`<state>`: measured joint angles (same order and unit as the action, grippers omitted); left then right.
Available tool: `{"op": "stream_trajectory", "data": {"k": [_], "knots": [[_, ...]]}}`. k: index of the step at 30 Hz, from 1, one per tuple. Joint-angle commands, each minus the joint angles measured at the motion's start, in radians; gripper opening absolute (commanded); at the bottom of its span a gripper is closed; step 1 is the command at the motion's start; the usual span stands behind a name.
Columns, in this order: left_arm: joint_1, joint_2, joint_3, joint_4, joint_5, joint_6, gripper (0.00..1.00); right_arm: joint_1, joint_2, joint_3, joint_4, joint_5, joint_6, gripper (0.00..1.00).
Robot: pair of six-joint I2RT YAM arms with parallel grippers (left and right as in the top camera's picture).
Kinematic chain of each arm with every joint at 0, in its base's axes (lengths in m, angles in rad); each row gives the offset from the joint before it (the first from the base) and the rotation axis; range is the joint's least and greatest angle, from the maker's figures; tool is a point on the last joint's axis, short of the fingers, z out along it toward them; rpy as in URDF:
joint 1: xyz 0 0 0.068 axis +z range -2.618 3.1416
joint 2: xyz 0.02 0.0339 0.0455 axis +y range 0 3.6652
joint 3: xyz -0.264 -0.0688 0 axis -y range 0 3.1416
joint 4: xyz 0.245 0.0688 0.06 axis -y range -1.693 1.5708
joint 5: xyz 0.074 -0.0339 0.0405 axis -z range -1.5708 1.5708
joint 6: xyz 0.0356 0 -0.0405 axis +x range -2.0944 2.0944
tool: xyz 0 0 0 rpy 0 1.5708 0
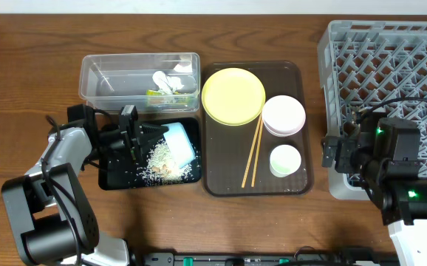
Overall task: Sort waste into correct bins and load items into the dishwasher rack
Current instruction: 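Tip the blue bowl over the black tray to pour out the rice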
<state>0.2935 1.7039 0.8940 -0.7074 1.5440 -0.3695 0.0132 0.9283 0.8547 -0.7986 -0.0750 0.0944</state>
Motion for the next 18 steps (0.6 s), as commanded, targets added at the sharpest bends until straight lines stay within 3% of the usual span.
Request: {"op": "stream_trajectory", "data": {"k": [1,3,5,7,10,11,18], "knots": [[0.009,-0.015,-0.006,0.055,0.029,0.06,0.06,0.013,-0.005,0.018,-0.006,-0.004,0.002,0.99],[0.009,-0.015,-0.006,0.119,0.029,0.192,0.06,0.013,-0.005,0.018,-0.006,-0.004,0.002,0.99],[0.009,-0.015,-0.006,0.123,0.029,0.235,0.06,0.013,-0.005,0.018,-0.006,-0.004,0.002,0.99],[0.009,-0.015,-0.006,0.121,0.026,0.177,0.06,0.013,-0.005,0.018,-0.006,-0.004,0.002,0.99],[0.009,-0.015,-0.006,0.057,0.027,-0.091,0.06,0.013,-0.005,0.018,-0.006,-0.004,0.002,0.99],[0.01,-0.015,-0.006,0.055,0.027,-0.127,0.06,0.013,-0.005,0.018,-0.006,-0.004,0.002,0.99],[0.017,-0.015,-0.006,0.081,0.027,-0.119,0.06,0.013,-0.005,0.018,-0.006,-0.004,0.002,0.99]]}}
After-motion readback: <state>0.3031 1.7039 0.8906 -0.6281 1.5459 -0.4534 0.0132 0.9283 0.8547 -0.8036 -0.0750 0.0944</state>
